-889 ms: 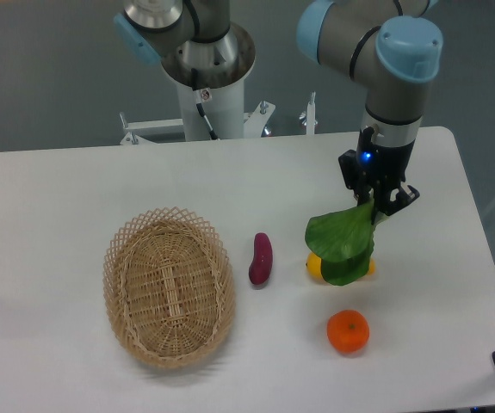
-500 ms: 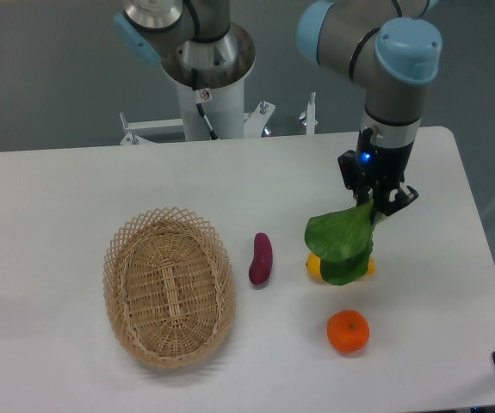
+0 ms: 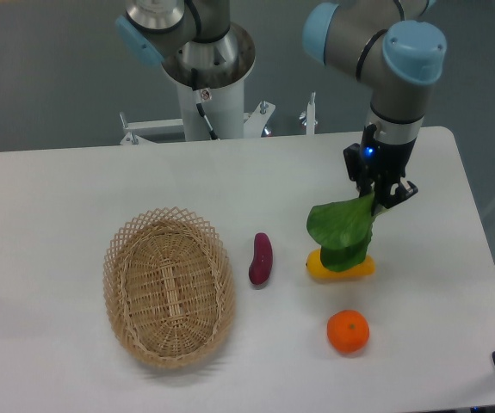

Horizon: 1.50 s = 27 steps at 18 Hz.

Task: Place the green vegetable on the table
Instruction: 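Lower the held green bok choy onto the table beside the yellow mango, then open the gripper to release the bok choy on the table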

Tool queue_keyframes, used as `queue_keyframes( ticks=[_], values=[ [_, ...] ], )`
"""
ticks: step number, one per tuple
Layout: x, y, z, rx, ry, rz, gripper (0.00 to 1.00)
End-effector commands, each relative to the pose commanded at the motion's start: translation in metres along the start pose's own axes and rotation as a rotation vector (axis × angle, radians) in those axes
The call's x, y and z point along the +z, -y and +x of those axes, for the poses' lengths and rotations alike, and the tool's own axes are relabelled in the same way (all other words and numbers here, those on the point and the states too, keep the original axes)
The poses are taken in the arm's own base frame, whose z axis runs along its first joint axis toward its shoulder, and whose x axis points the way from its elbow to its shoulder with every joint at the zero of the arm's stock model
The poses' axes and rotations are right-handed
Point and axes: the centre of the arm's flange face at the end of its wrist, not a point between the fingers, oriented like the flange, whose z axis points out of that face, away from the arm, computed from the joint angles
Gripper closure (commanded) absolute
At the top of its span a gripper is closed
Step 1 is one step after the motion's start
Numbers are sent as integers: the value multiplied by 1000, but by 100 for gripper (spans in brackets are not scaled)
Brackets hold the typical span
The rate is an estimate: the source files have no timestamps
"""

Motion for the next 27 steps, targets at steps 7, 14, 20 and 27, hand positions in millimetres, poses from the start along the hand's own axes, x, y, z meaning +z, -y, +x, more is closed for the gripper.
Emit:
queue_keyframes(
  ticks=[7,14,20,27],
  values=[
    [23,-50,-6,161,-2,-6,67],
    [81,-73,-20,246,-7,-4,66],
    [103,-73,-16,246,-37,11,66],
    [113,-74,-16,239,-50,20,38]
  ],
)
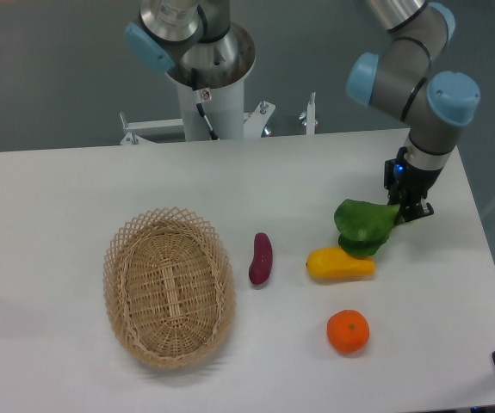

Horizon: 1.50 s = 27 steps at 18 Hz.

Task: Place the green vegetable on the table
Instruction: 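Open the gripper to release the bok choy on the table, then raise the open gripper up and away from the bok choy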

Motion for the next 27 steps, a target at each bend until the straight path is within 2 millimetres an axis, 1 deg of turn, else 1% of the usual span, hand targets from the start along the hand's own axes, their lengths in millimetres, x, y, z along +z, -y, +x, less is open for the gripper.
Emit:
queue_keyframes(
  ticks=[1,2,3,6,8,10,12,13,14,15,17,19,23,25,27],
  values=[
    [-1,0,-1,0,2,0,26],
    [-1,0,-1,0,2,0,11],
    [-1,0,-1,-3,2,0,0],
    [-9,0,-3,-19,14,-8,0],
    [-27,1,-6,-45,41,-28,0],
    [-43,7,-11,-105,65,-36,0],
    [-49,16,-14,-189,78,-38,0],
    [-55,19,-15,-197,88,-41,0],
    [-62,27,-17,-194,105,-34,0],
    [-70,37,-24,-182,132,-12,0],
    [-81,39,-32,-238,166,12,0],
    [-112,40,-39,-266,210,-9,0],
    [-153,41,-52,-253,257,-28,0],
    [-183,38,-57,-264,227,-21,0],
    [-206,35,-64,-265,165,-13,0]
  ],
)
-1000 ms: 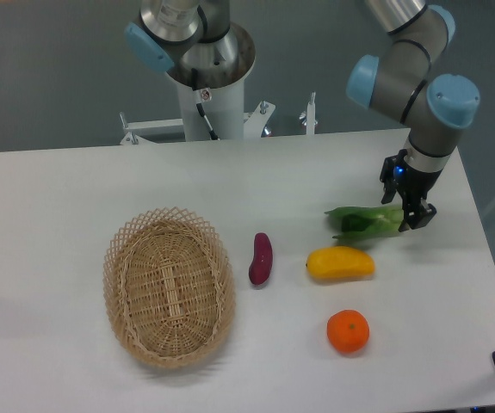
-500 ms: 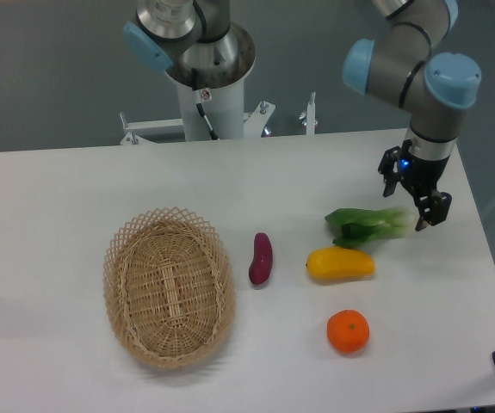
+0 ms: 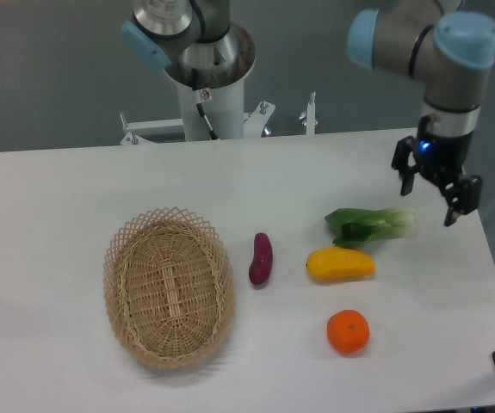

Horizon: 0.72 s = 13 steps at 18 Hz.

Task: Place the green vegetable on the table
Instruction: 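Raise the open gripper up and away from the bok choy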

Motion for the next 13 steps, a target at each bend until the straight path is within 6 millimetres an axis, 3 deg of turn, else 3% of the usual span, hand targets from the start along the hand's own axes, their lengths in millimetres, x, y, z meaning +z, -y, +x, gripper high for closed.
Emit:
queue_keyframes(
  ticks=[3,8,13],
  values=[
    [-25,-16,-8,-17,-17,-7,0],
    [-31,-76,4,105,-39,-8,0],
    [-33,-80,7,104,-40,-8,0]
  ],
)
